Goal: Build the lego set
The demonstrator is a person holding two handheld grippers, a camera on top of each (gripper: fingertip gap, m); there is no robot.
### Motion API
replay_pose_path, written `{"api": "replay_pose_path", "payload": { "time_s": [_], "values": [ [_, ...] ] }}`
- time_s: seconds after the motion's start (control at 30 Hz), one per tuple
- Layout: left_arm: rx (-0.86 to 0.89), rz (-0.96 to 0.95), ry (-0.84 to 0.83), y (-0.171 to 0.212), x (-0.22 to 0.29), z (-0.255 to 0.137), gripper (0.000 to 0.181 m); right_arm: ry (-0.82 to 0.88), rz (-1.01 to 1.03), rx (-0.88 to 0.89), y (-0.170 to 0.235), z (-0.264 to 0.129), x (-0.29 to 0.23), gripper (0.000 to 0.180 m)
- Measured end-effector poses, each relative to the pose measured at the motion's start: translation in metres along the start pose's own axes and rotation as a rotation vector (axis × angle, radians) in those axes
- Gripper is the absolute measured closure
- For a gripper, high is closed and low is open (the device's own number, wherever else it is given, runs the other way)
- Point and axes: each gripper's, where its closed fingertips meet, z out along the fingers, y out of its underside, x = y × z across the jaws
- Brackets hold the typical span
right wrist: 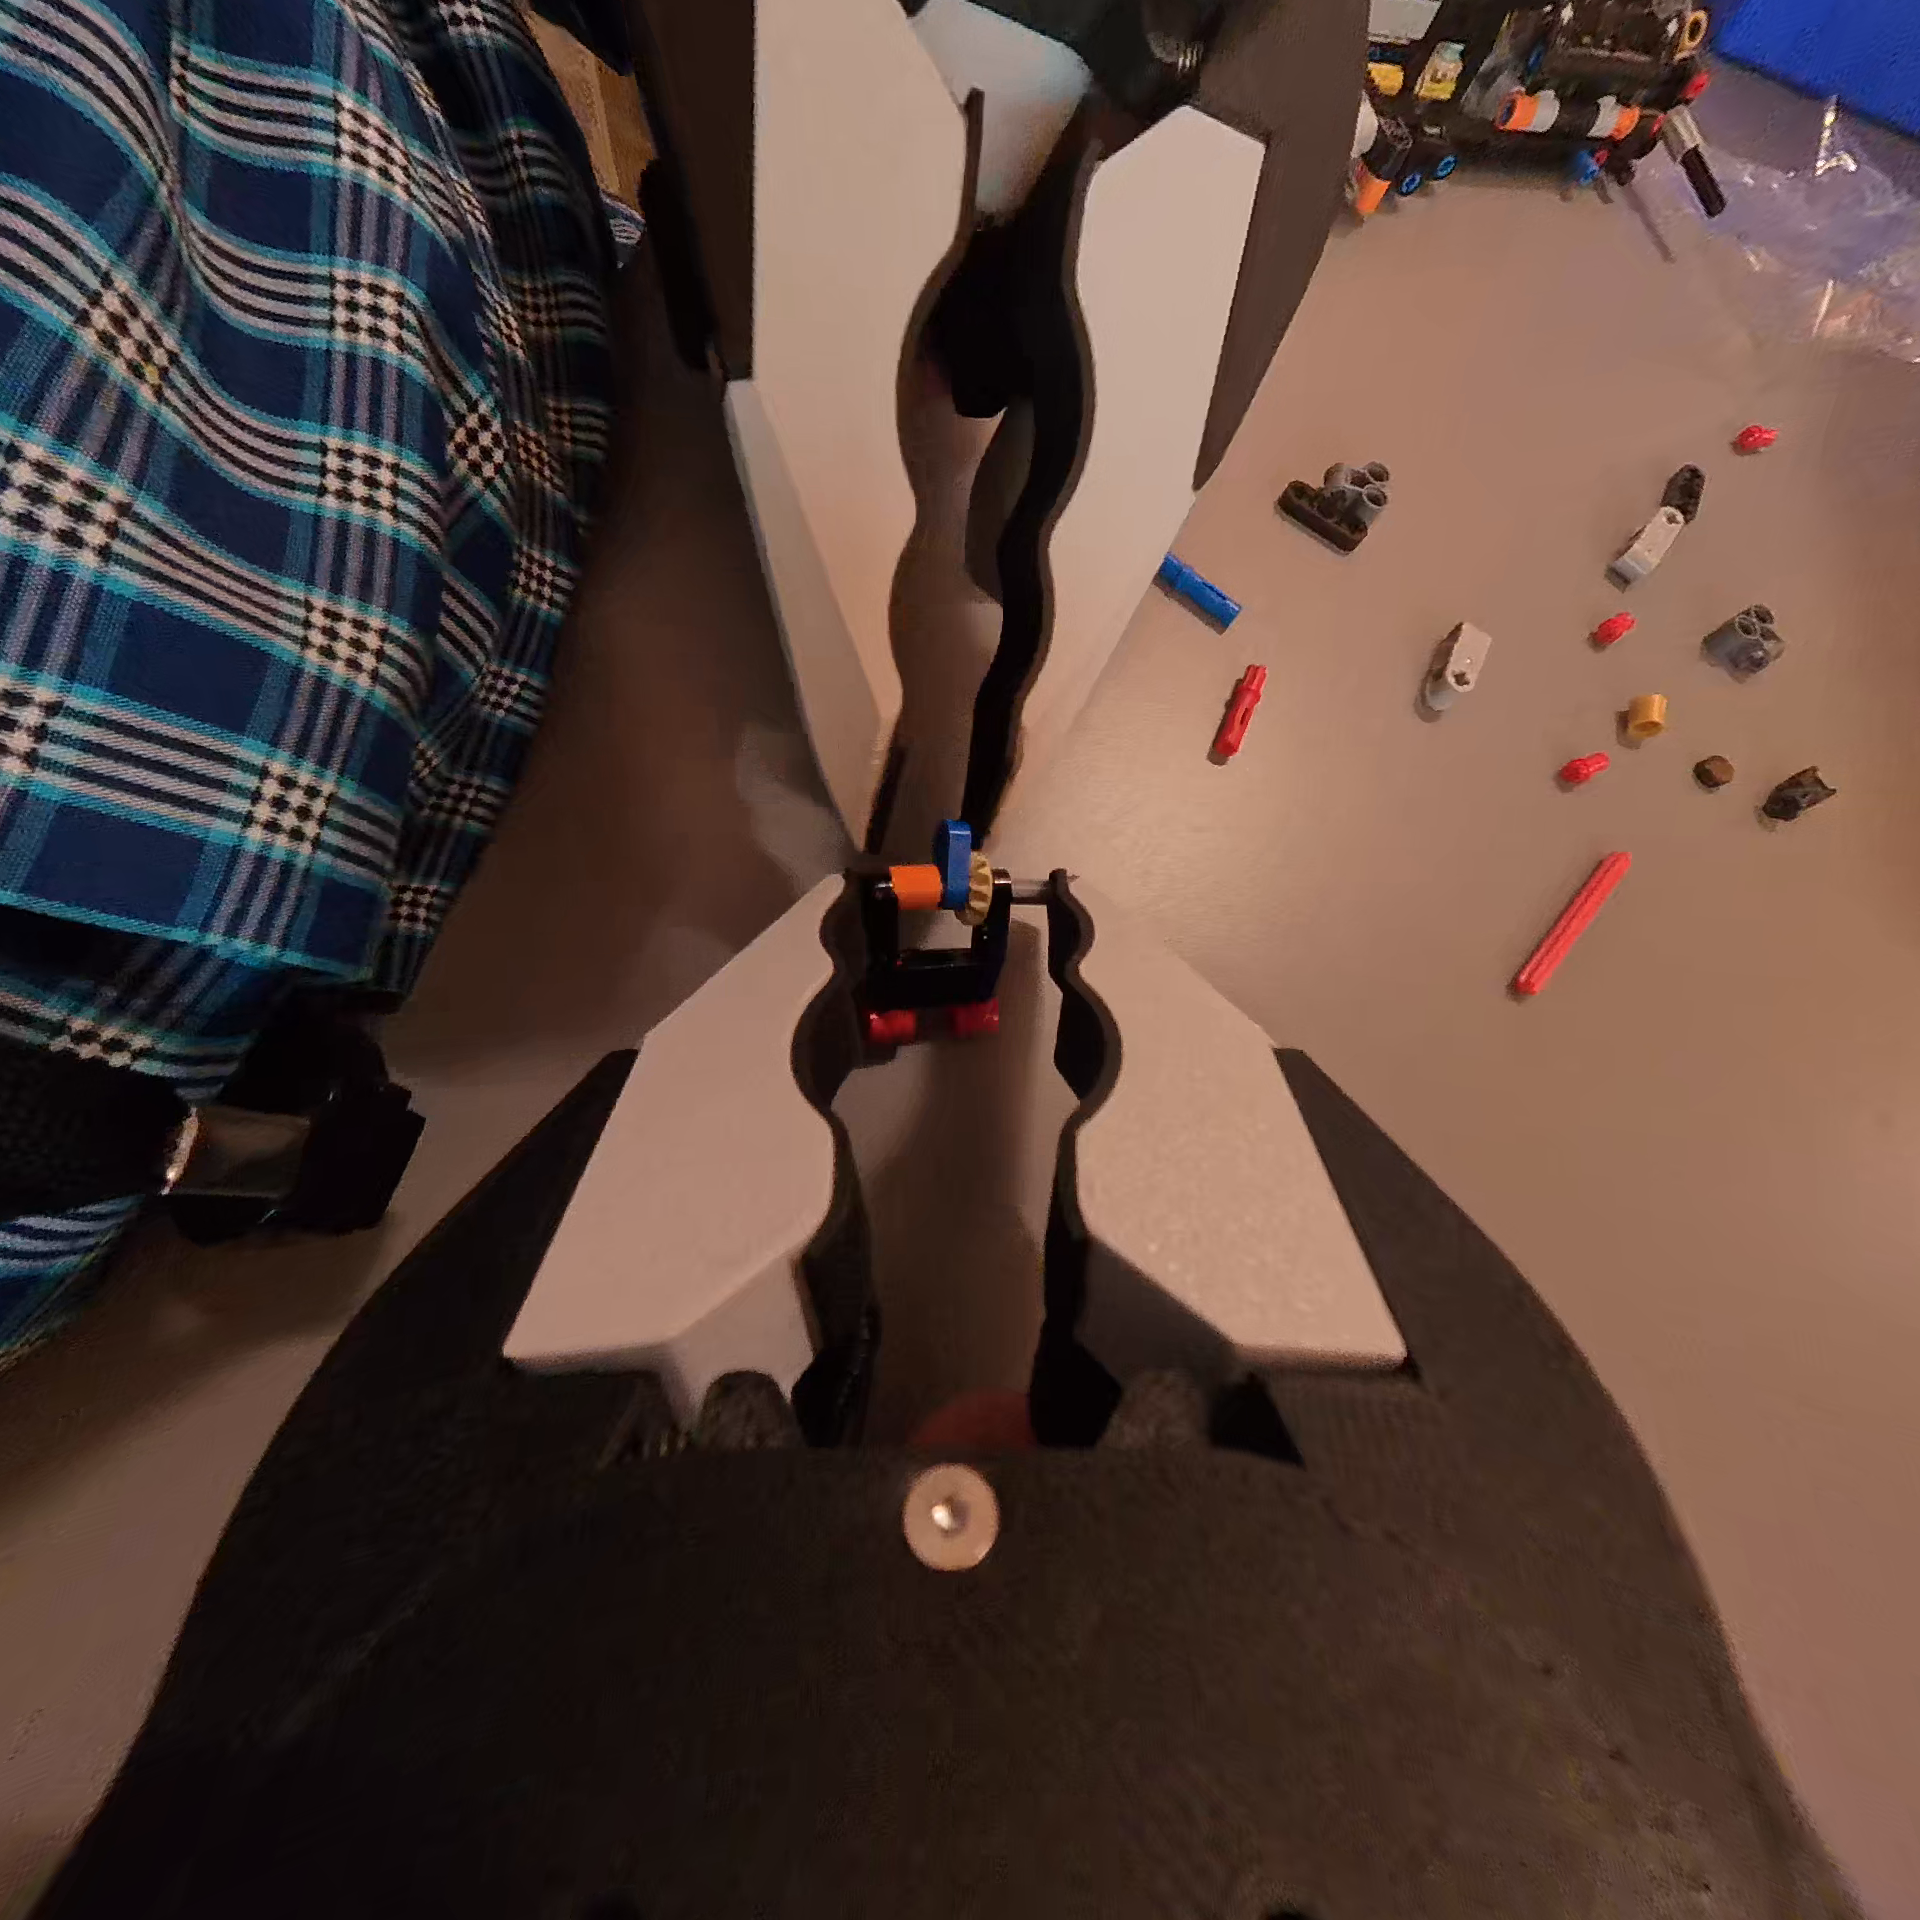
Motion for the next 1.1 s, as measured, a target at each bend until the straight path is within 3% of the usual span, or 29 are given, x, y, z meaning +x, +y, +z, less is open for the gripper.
{"api": "replay_pose_path", "payload": {
  "time_s": [0.03, 0.4, 1.1],
  "values": [
    [-0.004, 0.024, -0.021, 0.0003, -0.0008, 0.0004, 0.166, -0.001, 0.001, 0.0, 0.0001, 0.0001, 0.0, 0.149],
    [-0.026, 0.056, -0.092, 0.0014, -0.0035, 0.0051, 0.167, 0.005, 0.001, -0.001, 0.0003, 0.0005, 0.0007, 0.149],
    [-0.021, -0.094, -0.022, 0.0011, -0.0037, 0.0066, 0.169, 0.056, -0.081, -0.014, -0.0013, 0.0023, 0.0027, 0.148]
  ]
}}
